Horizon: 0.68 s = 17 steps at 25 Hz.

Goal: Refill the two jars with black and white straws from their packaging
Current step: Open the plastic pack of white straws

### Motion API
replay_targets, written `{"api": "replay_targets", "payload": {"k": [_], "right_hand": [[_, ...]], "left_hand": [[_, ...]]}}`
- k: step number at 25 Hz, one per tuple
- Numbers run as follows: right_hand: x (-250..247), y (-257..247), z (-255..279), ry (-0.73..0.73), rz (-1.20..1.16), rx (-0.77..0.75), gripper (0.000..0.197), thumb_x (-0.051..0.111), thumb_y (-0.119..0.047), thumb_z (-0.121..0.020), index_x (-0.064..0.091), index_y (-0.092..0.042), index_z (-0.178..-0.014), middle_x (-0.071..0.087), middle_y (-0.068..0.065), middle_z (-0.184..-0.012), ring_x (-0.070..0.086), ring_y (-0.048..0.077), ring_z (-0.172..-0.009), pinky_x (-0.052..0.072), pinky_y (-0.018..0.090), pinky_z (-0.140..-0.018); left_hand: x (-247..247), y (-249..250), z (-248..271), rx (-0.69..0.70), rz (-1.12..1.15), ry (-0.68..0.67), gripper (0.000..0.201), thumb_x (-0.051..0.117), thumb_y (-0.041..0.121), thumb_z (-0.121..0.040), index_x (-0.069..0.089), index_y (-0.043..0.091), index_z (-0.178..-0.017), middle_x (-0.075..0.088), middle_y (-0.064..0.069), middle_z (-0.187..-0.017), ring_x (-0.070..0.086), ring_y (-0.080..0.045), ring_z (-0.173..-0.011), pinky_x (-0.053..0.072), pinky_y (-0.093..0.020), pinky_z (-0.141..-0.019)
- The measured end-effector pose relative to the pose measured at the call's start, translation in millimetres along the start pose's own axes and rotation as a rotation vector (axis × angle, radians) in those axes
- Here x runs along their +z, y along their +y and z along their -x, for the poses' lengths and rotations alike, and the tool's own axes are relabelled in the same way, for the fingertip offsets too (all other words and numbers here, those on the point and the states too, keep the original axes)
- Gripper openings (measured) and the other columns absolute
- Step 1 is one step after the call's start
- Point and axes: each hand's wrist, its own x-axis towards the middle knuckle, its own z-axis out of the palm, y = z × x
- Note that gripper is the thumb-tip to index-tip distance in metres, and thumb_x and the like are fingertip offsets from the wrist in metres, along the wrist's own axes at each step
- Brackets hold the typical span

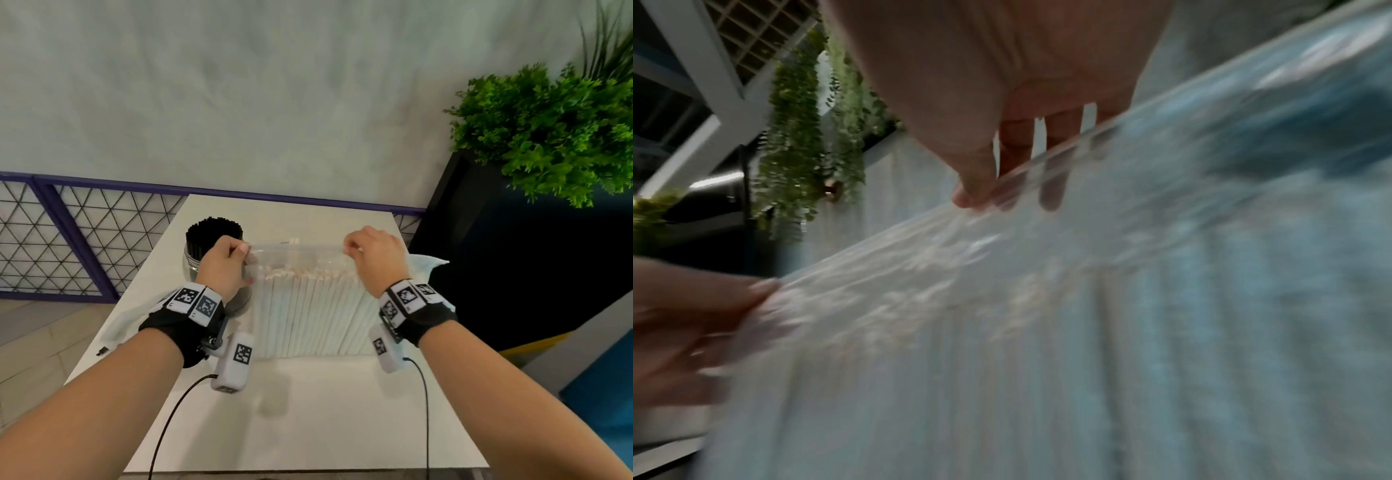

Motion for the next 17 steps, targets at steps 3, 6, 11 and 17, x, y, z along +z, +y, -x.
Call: {"api": "replay_targets", "payload": {"k": [3, 6, 11, 17], "right_hand": [[-17.9, 43.2, 9.9, 0.017, 0.099, 0.135, 0.013, 0.05, -0.025, -0.095, 0.063, -0.028, -0.096, 0.054, -0.011, -0.091, 0.052, 0.017, -0.091, 0.033, 0.035, -0.089], [-28.4, 76.4, 19.9, 0.033, 0.068, 0.273, 0.015, 0.049, -0.018, -0.095, 0.063, -0.023, -0.097, 0.056, -0.004, -0.098, 0.054, 0.022, -0.094, 0.039, 0.037, -0.086], [-29.6, 84.9, 17.1, 0.101, -0.214, 0.433, 0.02, 0.043, -0.008, -0.096, 0.062, -0.01, -0.098, 0.058, 0.004, -0.097, 0.056, 0.022, -0.085, 0.039, 0.028, -0.07], [-30.5, 86.8, 16.1, 0.173, -0.357, 0.526, 0.021, 0.04, -0.006, -0.095, 0.06, -0.01, -0.091, 0.057, 0.004, -0.091, 0.061, 0.026, -0.085, 0.054, 0.041, -0.08]], "left_hand": [[-5.2, -0.4, -3.6, -0.013, 0.009, 0.011, 0.023, 0.043, 0.014, -0.1, 0.051, 0.019, -0.079, 0.056, -0.002, -0.089, 0.053, -0.025, -0.096, 0.054, -0.054, -0.086], [-5.7, 0.7, -5.8, -0.037, 0.025, 0.017, 0.023, 0.043, 0.013, -0.1, 0.051, 0.019, -0.079, 0.054, -0.002, -0.089, 0.053, -0.026, -0.098, 0.053, -0.054, -0.088], [2.6, 2.8, -6.2, -0.049, 0.086, 0.008, 0.023, 0.042, 0.012, -0.101, 0.051, 0.017, -0.08, 0.056, -0.002, -0.086, 0.053, -0.021, -0.089, 0.053, -0.049, -0.086], [0.4, -1.8, -5.4, -0.032, 0.09, 0.006, 0.024, 0.039, 0.012, -0.102, 0.05, 0.017, -0.081, 0.056, -0.002, -0.085, 0.055, -0.015, -0.084, 0.054, -0.038, -0.075]]}}
